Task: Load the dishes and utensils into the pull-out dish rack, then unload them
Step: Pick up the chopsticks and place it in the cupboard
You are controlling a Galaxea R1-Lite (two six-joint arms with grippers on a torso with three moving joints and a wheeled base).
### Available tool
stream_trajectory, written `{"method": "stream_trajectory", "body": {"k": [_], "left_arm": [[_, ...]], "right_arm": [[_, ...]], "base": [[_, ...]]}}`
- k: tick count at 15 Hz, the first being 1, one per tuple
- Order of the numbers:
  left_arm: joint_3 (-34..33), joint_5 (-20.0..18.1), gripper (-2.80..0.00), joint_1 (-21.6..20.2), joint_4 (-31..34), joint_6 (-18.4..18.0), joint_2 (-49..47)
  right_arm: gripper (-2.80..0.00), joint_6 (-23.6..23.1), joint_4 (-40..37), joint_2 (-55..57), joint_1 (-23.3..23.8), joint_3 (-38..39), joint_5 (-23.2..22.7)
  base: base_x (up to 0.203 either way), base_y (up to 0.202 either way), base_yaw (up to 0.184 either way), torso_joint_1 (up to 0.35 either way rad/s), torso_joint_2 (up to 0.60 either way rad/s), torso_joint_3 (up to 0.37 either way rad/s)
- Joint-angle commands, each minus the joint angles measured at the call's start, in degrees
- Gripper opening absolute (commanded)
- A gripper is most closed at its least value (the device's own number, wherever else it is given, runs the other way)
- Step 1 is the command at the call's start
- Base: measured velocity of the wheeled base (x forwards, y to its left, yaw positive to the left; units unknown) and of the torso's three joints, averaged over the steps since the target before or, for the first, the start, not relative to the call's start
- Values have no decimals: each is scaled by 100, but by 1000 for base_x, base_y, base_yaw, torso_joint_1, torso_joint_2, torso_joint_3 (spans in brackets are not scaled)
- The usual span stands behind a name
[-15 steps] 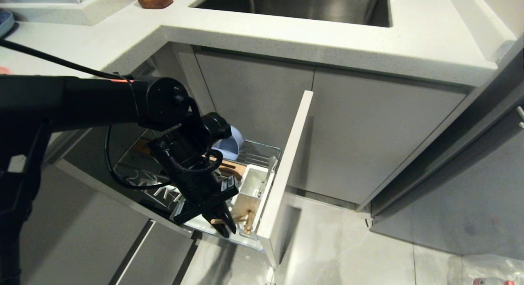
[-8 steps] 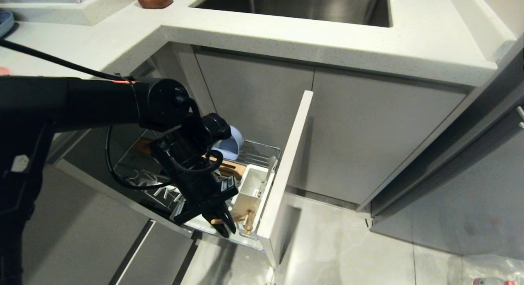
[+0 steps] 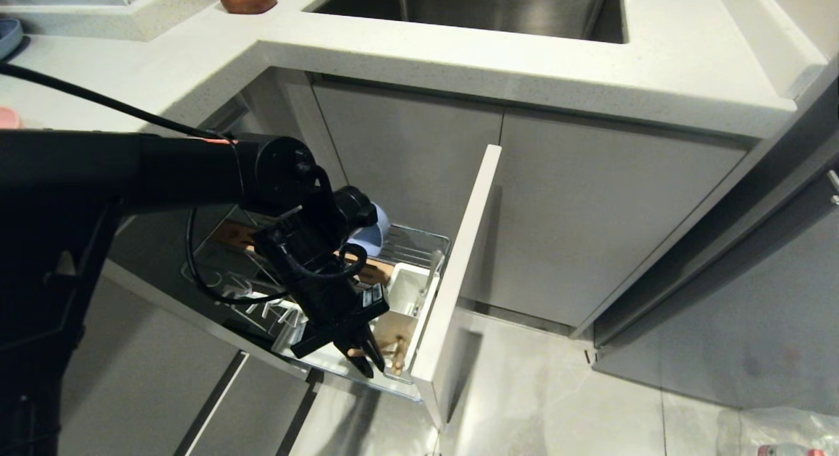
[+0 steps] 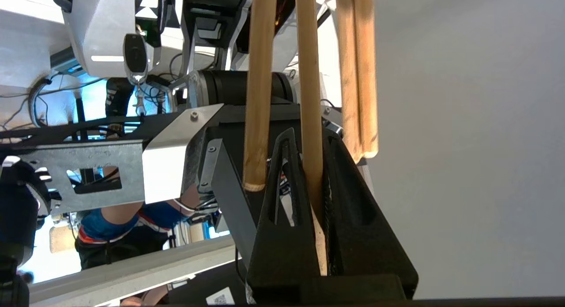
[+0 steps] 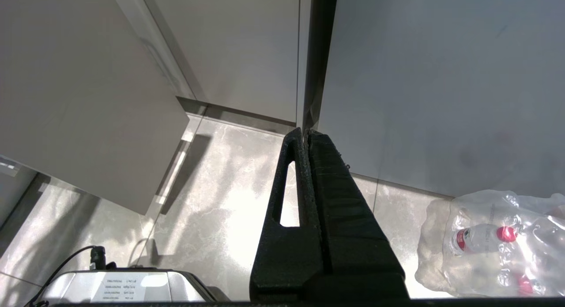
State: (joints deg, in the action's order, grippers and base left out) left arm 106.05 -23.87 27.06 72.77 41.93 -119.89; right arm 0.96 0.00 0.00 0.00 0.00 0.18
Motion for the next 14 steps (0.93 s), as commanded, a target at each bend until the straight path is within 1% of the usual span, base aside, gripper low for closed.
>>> {"method": "stream_trajectory", "body": {"k": [1,6,7,14], "left_arm": [[37,-12,-280,1,36,26,-86],[65,-12,-280,1,45,-1,-96],[66,-12,0,1,45,1,-87],[147,18,0,-8,71,46,146]], "right_arm": [[-280,0,0,9,0,0,-1],[-280,0,0,9,0,0,-1],[-280,0,0,9,0,0,-1],[-280,0,0,9,0,0,-1]], "base": [[0,0,0,0,0,0],[0,0,0,0,0,0],[0,0,0,0,0,0],[0,0,0,0,0,0]]}}
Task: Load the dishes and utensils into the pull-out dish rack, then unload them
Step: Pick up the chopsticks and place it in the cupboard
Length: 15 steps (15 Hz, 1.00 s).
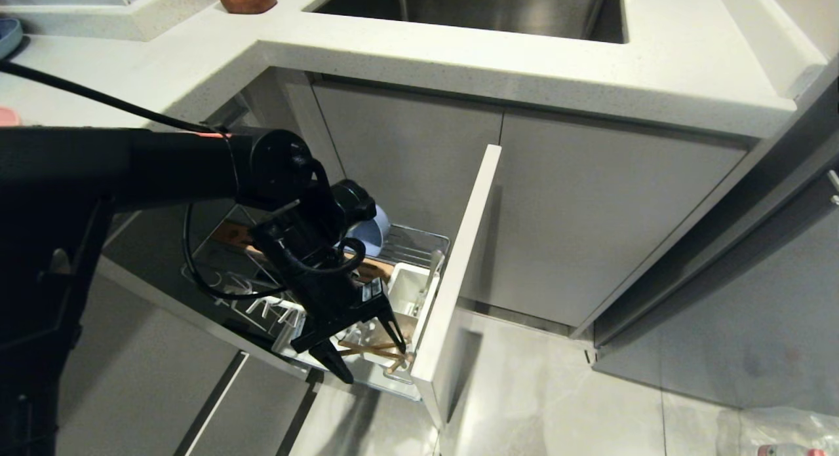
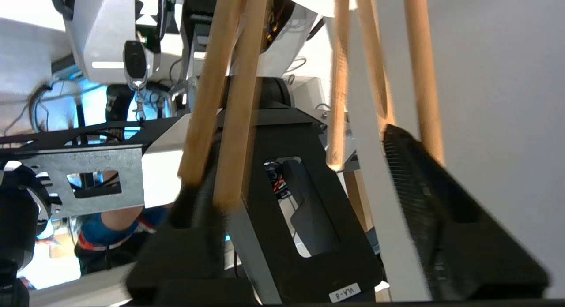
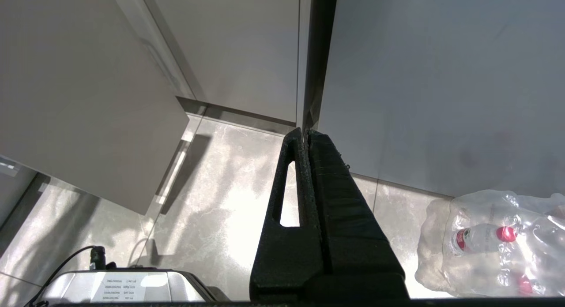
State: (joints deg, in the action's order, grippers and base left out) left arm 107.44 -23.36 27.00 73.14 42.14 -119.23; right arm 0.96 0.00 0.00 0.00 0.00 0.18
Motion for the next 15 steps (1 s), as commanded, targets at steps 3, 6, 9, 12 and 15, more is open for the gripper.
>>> {"method": "stream_trajectory", "body": {"k": [3,6,9,12,15], "left_arm": [[86,142,0,-46,50,88,435],[52,150,0,-109,141,124,786],[19,150,0,-131,297,117,1217],[-116,286,-280,-141,362,113,1811],[-275,435,-280,-201,410,117,2450]], "right_arm": [[-280,0,0,9,0,0,-1],[-280,0,0,9,0,0,-1],[-280,0,0,9,0,0,-1],[-280,0,0,9,0,0,-1],[-280,0,0,9,0,0,-1]], "base": [[0,0,0,0,0,0],[0,0,0,0,0,0],[0,0,0,0,0,0],[0,0,0,0,0,0],[0,0,0,0,0,0]]}}
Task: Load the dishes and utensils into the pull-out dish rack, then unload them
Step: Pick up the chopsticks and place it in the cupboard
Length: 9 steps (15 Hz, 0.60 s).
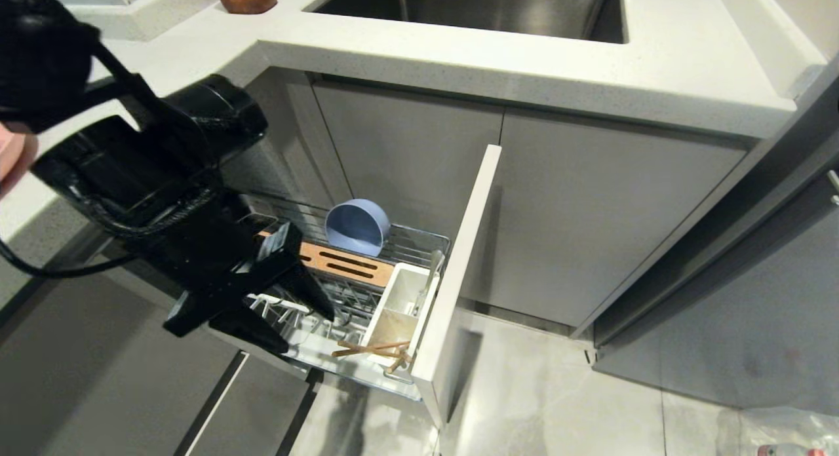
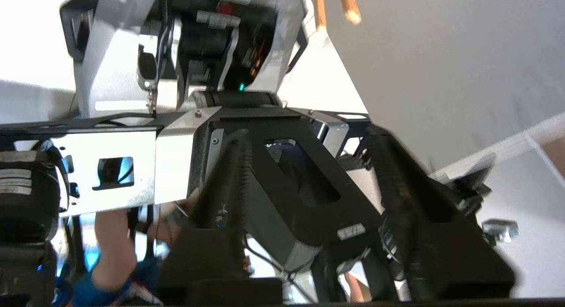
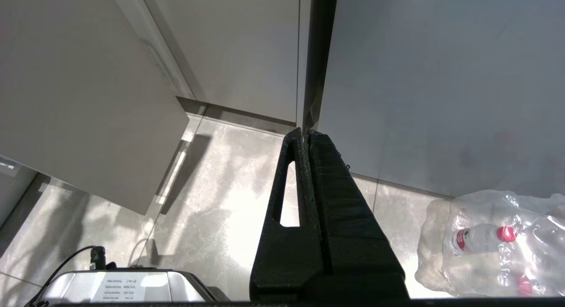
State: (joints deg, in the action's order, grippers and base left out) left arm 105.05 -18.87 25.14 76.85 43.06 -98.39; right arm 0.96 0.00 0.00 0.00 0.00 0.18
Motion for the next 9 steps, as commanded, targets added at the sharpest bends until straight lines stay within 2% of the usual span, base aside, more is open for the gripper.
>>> {"method": "stream_trajectory", "body": {"k": [1,3,4,6,7,9], "left_arm": [[-68,8,-280,-40,45,27,537],[-52,198,-280,-61,48,33,1099],[-34,452,-280,-66,42,32,1389],[-3,1303,-280,-101,3,21,1911],[17,1861,-280,-199,-29,6,2137],[57,2395,-280,-756,-123,-132,2404]], "right_arm": [[-280,0,0,9,0,0,-1],[-280,0,0,9,0,0,-1],[-280,0,0,9,0,0,-1],[-280,0,0,9,0,0,-1],[-280,0,0,9,0,0,-1],[-280,0,0,9,0,0,-1]], "base": [[0,0,0,0,0,0],[0,0,0,0,0,0],[0,0,0,0,0,0],[0,0,0,0,0,0],[0,0,0,0,0,0],[0,0,0,0,0,0]]}}
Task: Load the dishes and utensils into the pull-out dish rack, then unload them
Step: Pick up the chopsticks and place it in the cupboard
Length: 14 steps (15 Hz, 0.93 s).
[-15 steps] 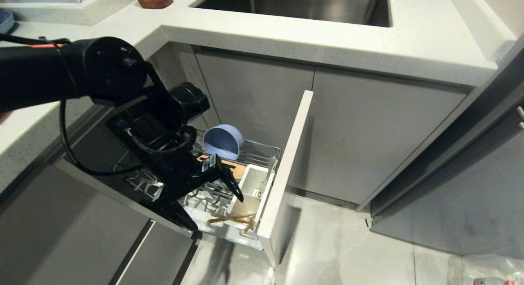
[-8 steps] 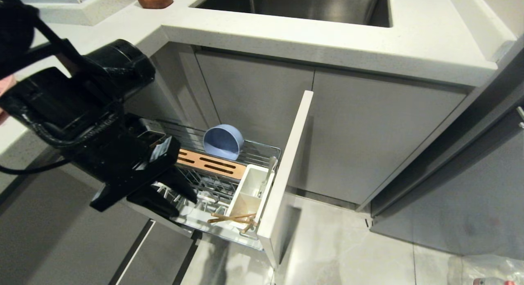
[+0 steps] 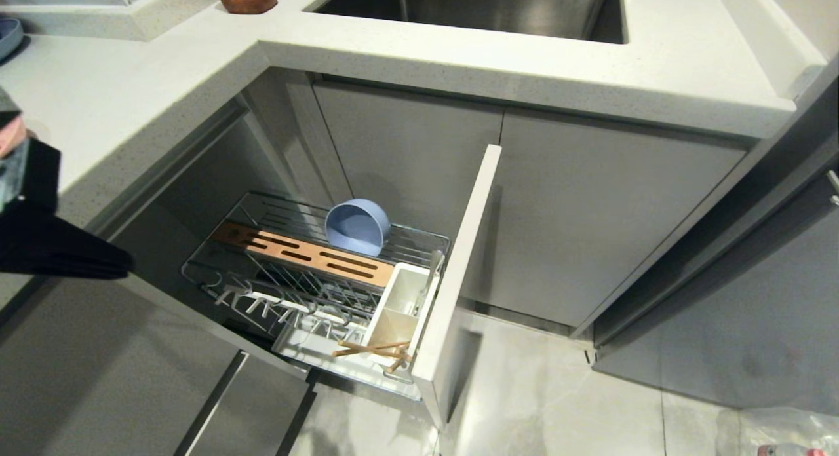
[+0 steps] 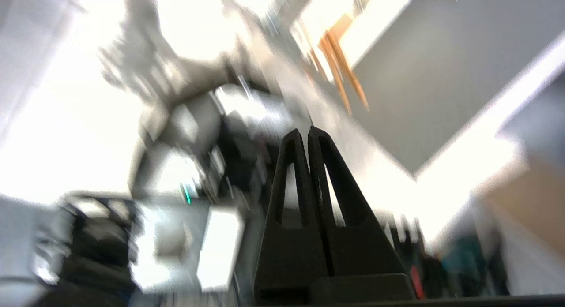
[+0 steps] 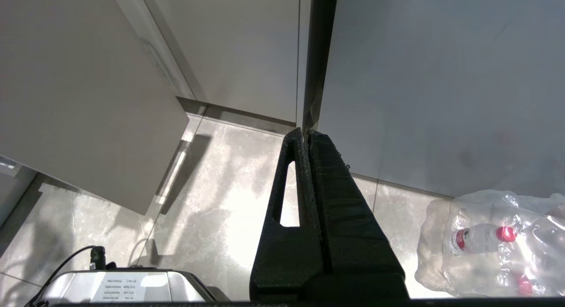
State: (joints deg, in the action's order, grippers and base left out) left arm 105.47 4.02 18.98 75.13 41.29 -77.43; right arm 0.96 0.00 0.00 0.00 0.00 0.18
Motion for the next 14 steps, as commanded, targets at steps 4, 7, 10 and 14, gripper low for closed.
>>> {"method": "stream_trajectory", "body": {"k": [4,7,10,14], "left_arm": [[270,740,-280,-1581,-389,-559,586],[567,969,-280,-2581,-1232,-975,527],[596,1002,-280,-3291,-1438,-1125,208],[598,856,-280,-4347,-1530,-1223,-256]], "right_arm": [[-280,0,0,9,0,0,-1],[-280,0,0,9,0,0,-1],[-280,0,0,9,0,0,-1],[-280,0,0,9,0,0,-1]], "base": [[0,0,0,0,0,0],[0,0,0,0,0,0],[0,0,0,0,0,0],[0,0,0,0,0,0]]}}
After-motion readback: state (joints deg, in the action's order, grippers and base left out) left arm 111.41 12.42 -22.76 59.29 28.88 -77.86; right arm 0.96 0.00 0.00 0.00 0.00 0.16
